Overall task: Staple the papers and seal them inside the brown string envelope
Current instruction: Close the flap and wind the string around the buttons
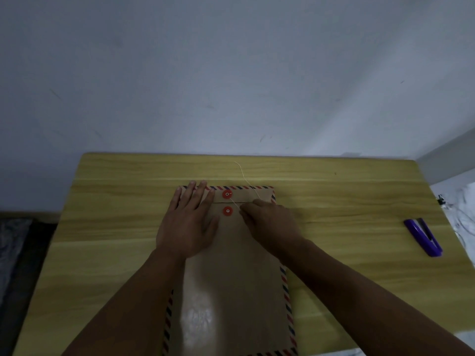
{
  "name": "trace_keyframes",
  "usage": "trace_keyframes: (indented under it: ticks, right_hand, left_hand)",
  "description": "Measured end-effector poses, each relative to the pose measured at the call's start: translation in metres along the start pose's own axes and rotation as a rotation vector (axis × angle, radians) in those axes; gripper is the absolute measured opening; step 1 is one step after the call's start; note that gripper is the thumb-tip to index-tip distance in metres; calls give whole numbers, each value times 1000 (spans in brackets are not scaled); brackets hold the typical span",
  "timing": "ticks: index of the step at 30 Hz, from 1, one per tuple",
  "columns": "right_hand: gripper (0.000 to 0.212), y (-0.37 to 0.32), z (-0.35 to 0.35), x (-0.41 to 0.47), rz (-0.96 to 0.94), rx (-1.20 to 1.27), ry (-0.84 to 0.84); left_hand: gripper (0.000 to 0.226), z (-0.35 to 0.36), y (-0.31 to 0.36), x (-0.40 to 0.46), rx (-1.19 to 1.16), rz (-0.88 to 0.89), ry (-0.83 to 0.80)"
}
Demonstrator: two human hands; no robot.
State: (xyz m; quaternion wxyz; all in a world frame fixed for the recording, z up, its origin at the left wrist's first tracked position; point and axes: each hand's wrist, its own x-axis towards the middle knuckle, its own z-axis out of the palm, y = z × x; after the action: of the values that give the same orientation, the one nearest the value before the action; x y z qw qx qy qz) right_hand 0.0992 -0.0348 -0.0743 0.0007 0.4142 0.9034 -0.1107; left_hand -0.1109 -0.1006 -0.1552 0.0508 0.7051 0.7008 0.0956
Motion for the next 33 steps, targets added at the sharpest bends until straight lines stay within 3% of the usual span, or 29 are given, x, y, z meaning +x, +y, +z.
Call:
trace_keyframes:
  ticks: [4,9,15,20,26,33]
  right_hand:
    - [27,-3,4,-1,-70,57,98]
    - [20,-1,8,-5,-142,46,105]
    - [33,-2,16,-4,-104,-129,-170]
    - [30,-14,22,1,-78,-117,-217]
    - [24,-28,24,24,-160,-94,-208]
    - [19,-21,14,63,-316,-273,-118]
  left_hand:
    - [66,0,0,-1,-3,2,5]
    - [66,0,0,0,-3,-1,-1]
    - [68,-1,-1,0,-17,17,-3]
    - [62,0,-3,-1,-35,24,9]
    - [62,0,-3,-3,-46,-50,48]
    - [61,2,-4,-2,-101,-40,85]
